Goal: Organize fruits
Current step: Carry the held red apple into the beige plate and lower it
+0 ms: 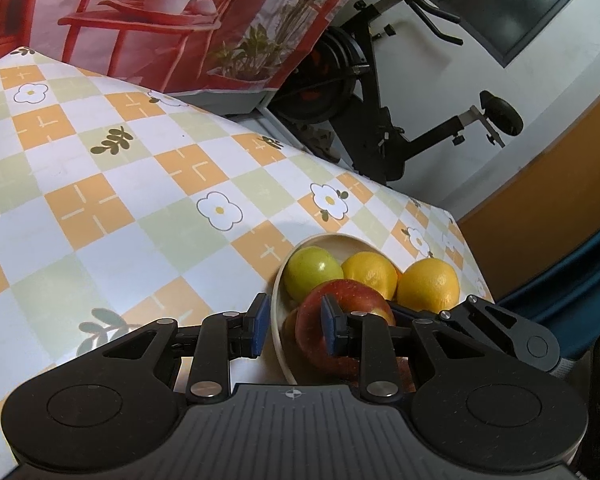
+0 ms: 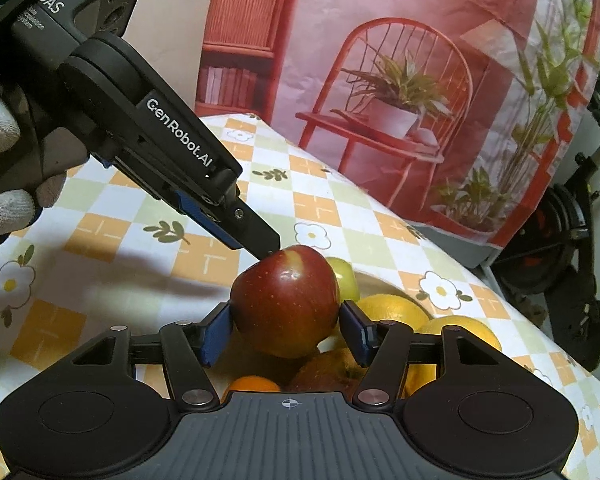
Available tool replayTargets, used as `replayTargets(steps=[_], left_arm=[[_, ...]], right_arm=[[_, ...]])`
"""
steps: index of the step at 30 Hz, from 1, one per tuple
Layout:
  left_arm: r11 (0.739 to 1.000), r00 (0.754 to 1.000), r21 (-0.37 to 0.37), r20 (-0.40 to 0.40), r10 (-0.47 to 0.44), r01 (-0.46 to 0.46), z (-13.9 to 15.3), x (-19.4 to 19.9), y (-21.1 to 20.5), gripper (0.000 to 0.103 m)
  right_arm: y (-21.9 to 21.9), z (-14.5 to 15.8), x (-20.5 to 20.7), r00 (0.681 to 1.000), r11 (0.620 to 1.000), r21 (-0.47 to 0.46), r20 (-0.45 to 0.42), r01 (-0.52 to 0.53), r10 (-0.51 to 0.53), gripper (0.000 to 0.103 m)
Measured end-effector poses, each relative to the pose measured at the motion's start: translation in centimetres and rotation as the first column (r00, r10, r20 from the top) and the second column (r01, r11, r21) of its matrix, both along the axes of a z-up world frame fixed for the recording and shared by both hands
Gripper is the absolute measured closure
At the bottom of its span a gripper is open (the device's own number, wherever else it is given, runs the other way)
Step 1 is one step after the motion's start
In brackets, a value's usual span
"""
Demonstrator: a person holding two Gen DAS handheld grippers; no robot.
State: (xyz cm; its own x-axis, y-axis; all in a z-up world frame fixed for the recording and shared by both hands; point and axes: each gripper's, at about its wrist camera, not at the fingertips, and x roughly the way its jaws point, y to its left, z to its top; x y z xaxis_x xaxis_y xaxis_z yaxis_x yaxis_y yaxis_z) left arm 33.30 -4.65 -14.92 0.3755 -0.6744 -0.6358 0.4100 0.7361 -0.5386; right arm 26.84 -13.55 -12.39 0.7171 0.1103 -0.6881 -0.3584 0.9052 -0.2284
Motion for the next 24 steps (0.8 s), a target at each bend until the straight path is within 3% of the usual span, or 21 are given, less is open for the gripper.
replayTargets(steps=[24], left_arm=[[0.998, 1.0, 0.059, -0.02, -0.007, 0.009, -1.4, -1.2, 1.1, 0.074]], right_arm=[[0.8, -0.1, -0.9, 0.999, 1.0, -0.006, -0.035, -0.005, 0.005, 0.043]])
